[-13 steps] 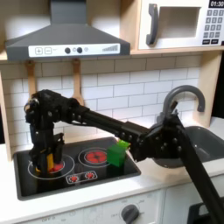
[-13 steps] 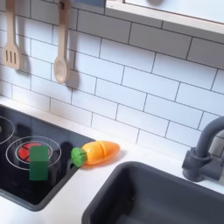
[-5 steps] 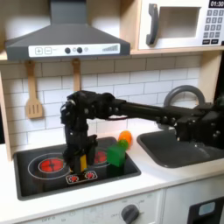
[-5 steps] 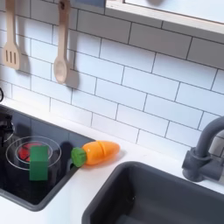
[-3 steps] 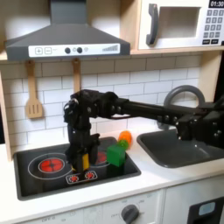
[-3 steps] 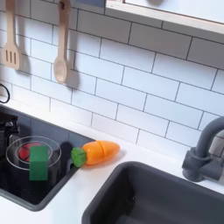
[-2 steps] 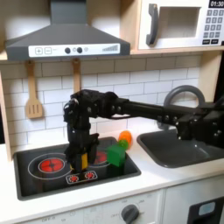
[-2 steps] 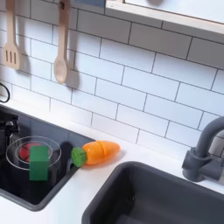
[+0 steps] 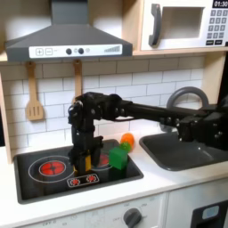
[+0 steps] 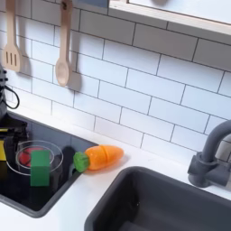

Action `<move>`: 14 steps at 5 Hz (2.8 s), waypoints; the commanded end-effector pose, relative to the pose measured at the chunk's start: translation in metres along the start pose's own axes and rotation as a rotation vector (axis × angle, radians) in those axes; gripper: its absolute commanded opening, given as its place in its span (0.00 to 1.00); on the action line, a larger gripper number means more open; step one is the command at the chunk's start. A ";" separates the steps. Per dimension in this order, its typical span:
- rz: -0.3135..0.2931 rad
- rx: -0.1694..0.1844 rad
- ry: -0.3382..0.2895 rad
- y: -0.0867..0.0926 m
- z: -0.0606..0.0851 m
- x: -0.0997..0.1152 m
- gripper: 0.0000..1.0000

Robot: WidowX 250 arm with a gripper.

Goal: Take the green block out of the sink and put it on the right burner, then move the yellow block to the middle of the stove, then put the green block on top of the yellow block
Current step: 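Move the yellow block to the middle of the stove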

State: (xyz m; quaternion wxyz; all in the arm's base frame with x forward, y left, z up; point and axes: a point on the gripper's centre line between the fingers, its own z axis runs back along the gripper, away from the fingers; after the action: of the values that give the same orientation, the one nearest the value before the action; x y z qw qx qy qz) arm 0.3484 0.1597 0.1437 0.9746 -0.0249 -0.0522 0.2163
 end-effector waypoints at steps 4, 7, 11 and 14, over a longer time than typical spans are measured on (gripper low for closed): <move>0.016 -0.012 -0.008 -0.007 0.004 0.009 1.00; 0.000 -0.035 0.033 -0.014 0.008 0.004 1.00; 0.034 -0.081 0.028 -0.021 0.036 0.006 1.00; 0.077 -0.076 0.023 -0.027 0.041 -0.016 1.00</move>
State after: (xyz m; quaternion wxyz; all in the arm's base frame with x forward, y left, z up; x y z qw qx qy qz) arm 0.3420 0.1250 0.1869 0.9660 -0.0662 -0.0493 0.2452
